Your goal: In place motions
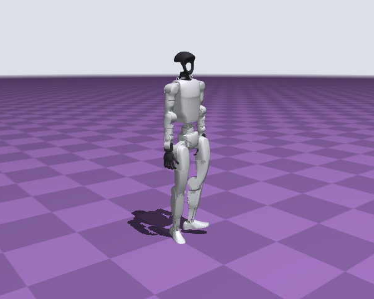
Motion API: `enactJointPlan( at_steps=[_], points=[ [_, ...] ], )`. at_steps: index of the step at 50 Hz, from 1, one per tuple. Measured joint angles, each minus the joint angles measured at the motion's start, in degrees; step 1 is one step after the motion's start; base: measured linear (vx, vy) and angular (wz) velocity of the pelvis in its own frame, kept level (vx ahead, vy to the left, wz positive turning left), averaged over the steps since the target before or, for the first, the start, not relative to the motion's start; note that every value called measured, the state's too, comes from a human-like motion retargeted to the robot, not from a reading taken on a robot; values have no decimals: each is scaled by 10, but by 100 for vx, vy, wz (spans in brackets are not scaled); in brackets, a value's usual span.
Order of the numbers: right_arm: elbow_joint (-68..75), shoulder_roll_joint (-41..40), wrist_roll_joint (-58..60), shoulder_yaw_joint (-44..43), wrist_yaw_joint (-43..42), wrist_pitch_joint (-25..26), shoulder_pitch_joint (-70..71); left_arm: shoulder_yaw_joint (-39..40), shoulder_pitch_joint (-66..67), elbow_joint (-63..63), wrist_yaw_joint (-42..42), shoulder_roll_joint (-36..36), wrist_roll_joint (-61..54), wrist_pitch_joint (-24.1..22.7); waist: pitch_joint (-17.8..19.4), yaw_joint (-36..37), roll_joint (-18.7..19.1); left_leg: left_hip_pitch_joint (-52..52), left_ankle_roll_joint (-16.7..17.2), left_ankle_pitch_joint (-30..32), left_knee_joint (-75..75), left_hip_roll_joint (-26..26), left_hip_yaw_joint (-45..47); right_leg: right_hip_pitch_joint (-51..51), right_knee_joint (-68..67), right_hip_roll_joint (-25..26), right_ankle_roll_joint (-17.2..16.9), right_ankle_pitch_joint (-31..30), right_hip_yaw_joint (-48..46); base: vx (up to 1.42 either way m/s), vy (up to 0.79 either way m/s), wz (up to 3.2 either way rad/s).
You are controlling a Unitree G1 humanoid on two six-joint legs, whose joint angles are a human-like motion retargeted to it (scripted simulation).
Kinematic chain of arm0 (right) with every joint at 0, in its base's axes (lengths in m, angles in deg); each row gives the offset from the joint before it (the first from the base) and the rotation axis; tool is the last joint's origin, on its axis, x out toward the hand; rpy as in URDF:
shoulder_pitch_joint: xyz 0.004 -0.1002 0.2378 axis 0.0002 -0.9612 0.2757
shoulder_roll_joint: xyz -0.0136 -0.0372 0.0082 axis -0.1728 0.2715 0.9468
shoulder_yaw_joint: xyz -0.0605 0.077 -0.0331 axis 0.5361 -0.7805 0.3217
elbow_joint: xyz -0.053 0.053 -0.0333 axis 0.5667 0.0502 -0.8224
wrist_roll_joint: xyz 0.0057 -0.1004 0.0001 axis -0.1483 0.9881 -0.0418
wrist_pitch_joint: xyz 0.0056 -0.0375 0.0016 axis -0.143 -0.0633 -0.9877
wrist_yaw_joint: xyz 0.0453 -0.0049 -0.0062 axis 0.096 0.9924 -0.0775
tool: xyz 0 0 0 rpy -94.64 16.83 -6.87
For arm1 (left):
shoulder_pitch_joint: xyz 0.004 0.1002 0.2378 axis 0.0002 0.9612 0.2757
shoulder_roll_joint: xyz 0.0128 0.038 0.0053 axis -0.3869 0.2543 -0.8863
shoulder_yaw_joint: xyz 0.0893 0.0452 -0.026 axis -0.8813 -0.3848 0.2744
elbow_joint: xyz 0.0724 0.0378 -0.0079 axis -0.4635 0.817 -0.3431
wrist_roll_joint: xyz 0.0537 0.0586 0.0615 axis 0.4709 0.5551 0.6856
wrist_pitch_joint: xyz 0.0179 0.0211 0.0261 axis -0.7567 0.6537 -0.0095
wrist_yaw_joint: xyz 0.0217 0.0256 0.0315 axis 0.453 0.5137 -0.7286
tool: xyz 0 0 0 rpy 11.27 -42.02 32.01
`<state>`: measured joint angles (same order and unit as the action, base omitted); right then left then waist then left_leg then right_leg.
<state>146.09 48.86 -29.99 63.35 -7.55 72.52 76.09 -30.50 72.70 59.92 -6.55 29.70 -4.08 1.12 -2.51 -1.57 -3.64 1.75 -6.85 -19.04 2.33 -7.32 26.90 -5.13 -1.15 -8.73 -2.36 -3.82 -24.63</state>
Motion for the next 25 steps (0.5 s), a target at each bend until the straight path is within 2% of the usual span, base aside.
enactJointPlan(
  at_steps=[5, 8, 11, 14, 15, 17, 19, 22, 25],
  points=[
    [11, 5, 1, -5, -1, 0, -3, 1, -6, -2, 2, 1, -2, -1, 0, 9, 4, -18, 9, 2, 10, -1, -27, -5, -7, -3, 12, -21, -23, 1, 13, 58],
    [16, 8, -1, -8, -2, 0, -7, -1, -10, -6, 3, 1, -2, -2, 0, 17, 8, -32, 17, 8, 15, 4, -44, -7, -22, -4, 31, -54, -42, -1, 13, 78],
    [17, 10, -3, -11, -3, 0, -11, -1, -16, -11, 5, -3, -2, -4, -1, 23, 17, -49, 24, 14, 20, 15, -70, -1, -54, 0, 65, -105, -46, -4, 9, 109],
    [15, 10, -7, -10, -2, -2, -15, -1, -23, -17, 8, -11, -2, -5, 1, 20, 26, -67, 31, 23, 26, 26, -109, 9, -86, 8, 119, -156, -40, -6, 4, 155],
    [15, 10, -7, -8, -1, -2, -16, 0, -25, -18, 9, -14, -2, -6, 4, 18, 28, -70, 34, 27, 27, 29, -121, 13, -97, 10, 137, -172, -29, -7, 3, 183],
    [15, 10, -6, -8, 0, -2, -13, 3, -31, -18, 9, -20, -2, -5, 9, 7, 28, -76, 39, 39, 26, 27, -150, 33, -123, 20, 147, -204, 53, -8, 3, 206],
    [14, 11, -3, -8, 0, -3, -12, 6, -31, -18, 5, -24, -4, -5, 11, 0, 25, -82, 44, 52, 23, 22, -172, 52, -139, 34, 122, -221, 157, -8, 1, 206],
    [6, 14, 2, -12, -1, -5, -13, 9, -25, -14, 0, -27, -13, -6, 7, -4, 20, -97, 54, 73, 20, 12, -197, 61, -130, 54, 44, -208, 295, -10, 0, 188],
    [-3, 18, -3, -13, -2, -9, -11, 16, -25, -5, -1, -31, -18, -3, 8, -4, 16, -112, 69, 94, 16, 5, -209, 48, -100, 42, -2, -156, 287, -16, 1, 167]
  ],
)
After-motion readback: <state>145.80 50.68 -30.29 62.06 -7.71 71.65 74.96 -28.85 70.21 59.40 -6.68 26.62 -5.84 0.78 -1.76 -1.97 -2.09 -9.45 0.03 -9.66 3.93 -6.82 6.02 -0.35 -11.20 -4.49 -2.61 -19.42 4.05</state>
